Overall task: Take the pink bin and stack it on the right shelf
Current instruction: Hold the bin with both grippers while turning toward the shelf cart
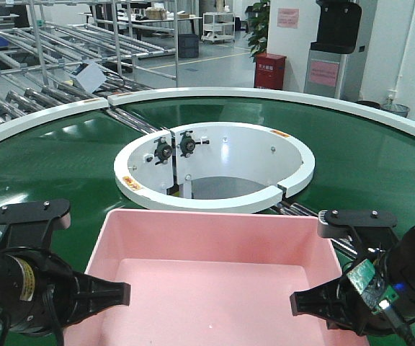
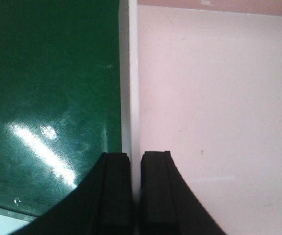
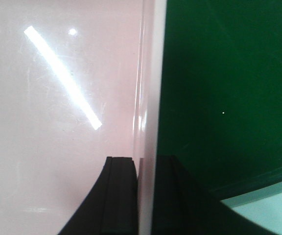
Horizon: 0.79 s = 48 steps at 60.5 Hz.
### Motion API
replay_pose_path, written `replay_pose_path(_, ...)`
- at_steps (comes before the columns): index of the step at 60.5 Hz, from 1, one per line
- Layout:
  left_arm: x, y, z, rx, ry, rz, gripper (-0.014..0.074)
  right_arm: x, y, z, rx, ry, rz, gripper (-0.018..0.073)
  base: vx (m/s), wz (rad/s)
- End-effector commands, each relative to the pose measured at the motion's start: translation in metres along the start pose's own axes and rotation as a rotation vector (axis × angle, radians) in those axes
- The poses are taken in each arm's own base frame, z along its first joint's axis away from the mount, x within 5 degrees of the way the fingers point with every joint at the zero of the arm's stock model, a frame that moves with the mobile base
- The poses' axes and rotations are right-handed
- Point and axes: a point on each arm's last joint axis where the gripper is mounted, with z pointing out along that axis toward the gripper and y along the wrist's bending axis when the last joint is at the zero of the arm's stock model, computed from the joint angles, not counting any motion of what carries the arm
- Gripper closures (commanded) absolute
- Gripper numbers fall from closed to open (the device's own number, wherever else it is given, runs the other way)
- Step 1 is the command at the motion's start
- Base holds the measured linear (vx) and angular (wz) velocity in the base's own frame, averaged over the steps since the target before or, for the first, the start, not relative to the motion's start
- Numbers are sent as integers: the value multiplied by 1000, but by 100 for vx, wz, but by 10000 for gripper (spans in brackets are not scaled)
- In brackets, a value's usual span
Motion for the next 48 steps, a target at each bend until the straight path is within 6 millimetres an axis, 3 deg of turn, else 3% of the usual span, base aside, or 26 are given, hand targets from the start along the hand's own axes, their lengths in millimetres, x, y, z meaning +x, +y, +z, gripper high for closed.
replay_pose_path(1,-13,2,-21,9,-117,33,453,-9,-9,-18,57,-93,-58,561,0,0)
replay_pose_path(48,-13,2,-21,9,-117,33,453,-9,-9,-17,58,-91,-59,561,-2,-7)
